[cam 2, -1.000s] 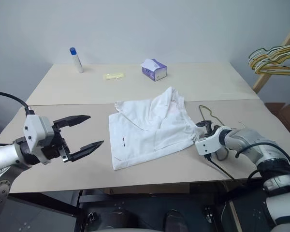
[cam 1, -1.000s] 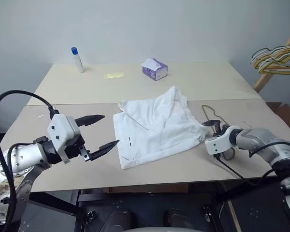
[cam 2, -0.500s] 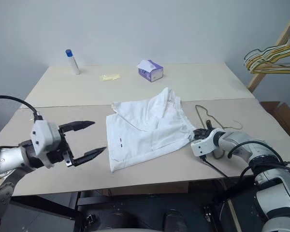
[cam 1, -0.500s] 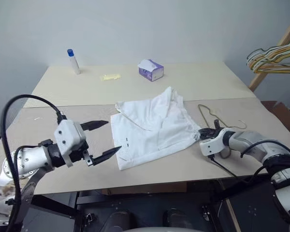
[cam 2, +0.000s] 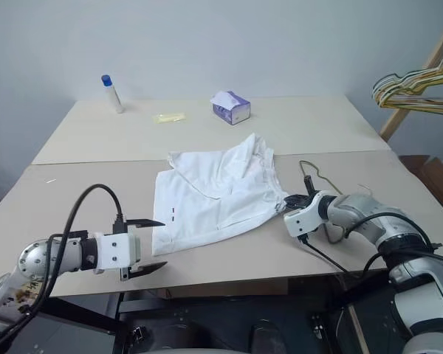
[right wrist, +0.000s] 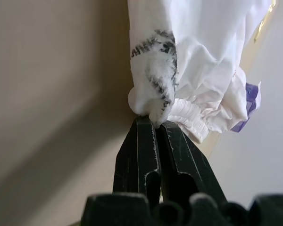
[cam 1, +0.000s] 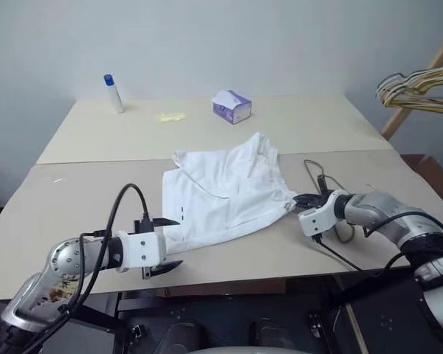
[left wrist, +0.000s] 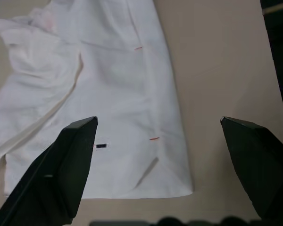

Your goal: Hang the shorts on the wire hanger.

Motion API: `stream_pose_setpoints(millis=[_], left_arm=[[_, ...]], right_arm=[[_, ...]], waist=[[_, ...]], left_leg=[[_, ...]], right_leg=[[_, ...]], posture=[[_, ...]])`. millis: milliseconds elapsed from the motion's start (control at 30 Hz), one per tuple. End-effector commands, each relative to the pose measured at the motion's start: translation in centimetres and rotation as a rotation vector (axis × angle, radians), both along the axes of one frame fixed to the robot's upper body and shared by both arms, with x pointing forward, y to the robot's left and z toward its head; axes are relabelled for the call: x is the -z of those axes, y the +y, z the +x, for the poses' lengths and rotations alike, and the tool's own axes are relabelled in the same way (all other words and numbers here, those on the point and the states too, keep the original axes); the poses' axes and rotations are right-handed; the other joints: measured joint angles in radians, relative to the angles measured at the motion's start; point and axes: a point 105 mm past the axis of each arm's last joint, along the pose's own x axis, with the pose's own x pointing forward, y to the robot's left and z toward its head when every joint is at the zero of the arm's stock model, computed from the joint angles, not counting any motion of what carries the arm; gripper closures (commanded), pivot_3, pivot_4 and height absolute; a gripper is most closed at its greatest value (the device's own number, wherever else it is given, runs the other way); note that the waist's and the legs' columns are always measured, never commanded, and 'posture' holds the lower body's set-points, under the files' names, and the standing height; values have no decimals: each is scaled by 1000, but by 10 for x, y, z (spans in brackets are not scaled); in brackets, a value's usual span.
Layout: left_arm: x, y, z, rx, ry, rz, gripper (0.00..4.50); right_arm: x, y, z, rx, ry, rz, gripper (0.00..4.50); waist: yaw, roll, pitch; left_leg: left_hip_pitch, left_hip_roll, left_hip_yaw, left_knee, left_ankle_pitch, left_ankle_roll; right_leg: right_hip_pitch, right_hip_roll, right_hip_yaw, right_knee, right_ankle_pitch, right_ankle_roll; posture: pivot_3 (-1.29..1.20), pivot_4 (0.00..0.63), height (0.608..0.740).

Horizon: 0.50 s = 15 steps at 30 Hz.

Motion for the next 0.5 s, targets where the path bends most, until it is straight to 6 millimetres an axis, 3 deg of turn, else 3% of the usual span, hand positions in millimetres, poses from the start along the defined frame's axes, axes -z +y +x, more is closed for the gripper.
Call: stream_pose_setpoints(millis=[33,300,400,500], left_arm=[[4,-2,7,49,-68,98,0],[25,12,28,11,-130,288,0],[32,12,38,-2,-156,321,652],[36,7,44,-5,-140,304,1643]], right_arm=[[-19,0,5,13,-53,33,4486],[-23,0,4,18,-63,42,4486],[-25,2,4,18,-69,56,4500],[-25,3,3,20,-67,56,4500]], waist=[[2,1,0],[-2,1,0],[-2,4,-2],[1,5,-2]], left_leg=[[0,0,0,0,0,0],[0,0,1,0,0,1],[1,0,2,0,0,1],[4,0,3,0,0,2]], right_leg=[[0,0,0,0,0,0],[0,0,0,0,0,0],[1,0,1,0,0,0],[3,0,1,2,0,0]], posture=[[208,0,740],[197,0,740],[191,0,740],[189,0,740]])
